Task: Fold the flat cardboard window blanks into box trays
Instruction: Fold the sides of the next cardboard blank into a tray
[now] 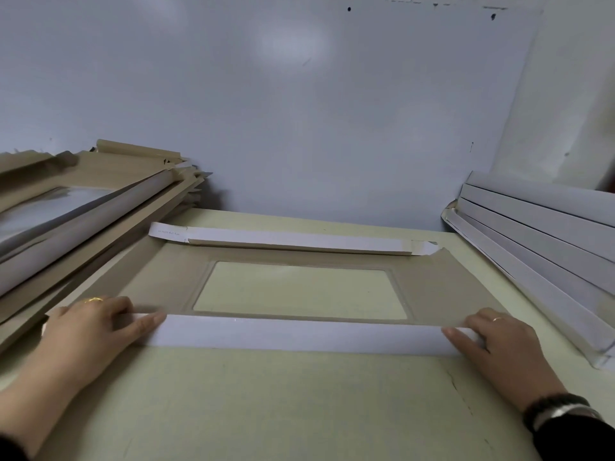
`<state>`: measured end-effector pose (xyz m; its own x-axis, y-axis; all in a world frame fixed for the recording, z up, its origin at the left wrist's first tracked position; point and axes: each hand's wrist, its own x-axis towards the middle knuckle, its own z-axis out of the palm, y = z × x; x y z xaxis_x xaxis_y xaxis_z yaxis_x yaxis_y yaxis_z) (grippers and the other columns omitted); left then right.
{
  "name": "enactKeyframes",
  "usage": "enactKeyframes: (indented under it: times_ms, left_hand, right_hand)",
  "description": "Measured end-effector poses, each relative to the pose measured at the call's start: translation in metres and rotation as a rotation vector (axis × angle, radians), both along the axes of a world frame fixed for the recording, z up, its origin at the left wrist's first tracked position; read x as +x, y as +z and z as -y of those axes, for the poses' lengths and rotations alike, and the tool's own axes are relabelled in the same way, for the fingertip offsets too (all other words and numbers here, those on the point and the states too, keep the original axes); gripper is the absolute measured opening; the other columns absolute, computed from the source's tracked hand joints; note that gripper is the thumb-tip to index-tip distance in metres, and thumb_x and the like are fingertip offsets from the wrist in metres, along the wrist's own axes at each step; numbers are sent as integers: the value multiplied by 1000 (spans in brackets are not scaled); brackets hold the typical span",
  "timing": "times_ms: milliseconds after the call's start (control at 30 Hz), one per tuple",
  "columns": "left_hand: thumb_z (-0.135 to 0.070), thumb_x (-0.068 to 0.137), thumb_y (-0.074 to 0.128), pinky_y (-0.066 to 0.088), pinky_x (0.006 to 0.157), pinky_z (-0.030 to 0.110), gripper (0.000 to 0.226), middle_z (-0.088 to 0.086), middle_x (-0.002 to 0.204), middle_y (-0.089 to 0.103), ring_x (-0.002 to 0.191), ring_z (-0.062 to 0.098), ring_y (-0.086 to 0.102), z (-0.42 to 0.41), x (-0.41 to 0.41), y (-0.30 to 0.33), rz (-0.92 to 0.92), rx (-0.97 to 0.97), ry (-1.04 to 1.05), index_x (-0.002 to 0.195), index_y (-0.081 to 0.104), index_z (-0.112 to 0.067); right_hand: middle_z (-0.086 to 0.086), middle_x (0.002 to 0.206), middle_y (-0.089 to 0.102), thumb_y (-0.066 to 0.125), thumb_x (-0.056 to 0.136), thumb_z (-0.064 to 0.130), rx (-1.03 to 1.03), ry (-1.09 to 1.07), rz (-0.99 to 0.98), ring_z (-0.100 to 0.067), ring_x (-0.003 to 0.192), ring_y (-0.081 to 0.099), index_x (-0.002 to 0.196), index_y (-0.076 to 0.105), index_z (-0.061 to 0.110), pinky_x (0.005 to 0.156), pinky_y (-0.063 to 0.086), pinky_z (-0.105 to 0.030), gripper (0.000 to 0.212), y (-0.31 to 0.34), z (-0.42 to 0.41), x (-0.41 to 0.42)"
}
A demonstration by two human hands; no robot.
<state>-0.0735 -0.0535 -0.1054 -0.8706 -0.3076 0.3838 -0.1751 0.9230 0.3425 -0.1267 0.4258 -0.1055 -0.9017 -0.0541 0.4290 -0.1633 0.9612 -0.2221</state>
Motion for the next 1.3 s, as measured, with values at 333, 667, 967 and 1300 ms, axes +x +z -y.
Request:
enactKeyframes:
  times_ms: [333,667,967,1300]
  left_hand:
    - [-52,75,66,6,108,38,27,2,103,60,119,29,41,-7,-9,-7,114,-91,120,91,62,-30]
    - [-59,91,14,6,114,36,56,-7,152,23,142,13,15,-147,-13,-14,208,-142,-402,142,28,-38]
    - [-59,93,10,-7,114,38,55,-19,155,-6,143,12,-8,-133,-15,-9,435,-139,-214,145,2,-44]
    - [-69,87,14,4,114,39,60,-12,156,1,143,21,0,-69,-13,-4,502,-7,95,143,6,-47]
  right_hand:
    - [8,111,53,58,83,46,-22,-132,196,-14,113,46,104,54,32,107,19,-34,26,-5,0,-10]
    - [19,153,9,21,100,34,194,411,234,2,139,4,145,13,36,112,-4,-24,46,-9,102,11]
    - [23,152,7,22,100,41,130,414,342,2,140,2,144,18,40,112,-3,-25,44,-10,96,3]
    - [10,149,29,37,97,38,38,126,341,-8,138,23,140,34,30,110,10,-23,44,-10,8,-3]
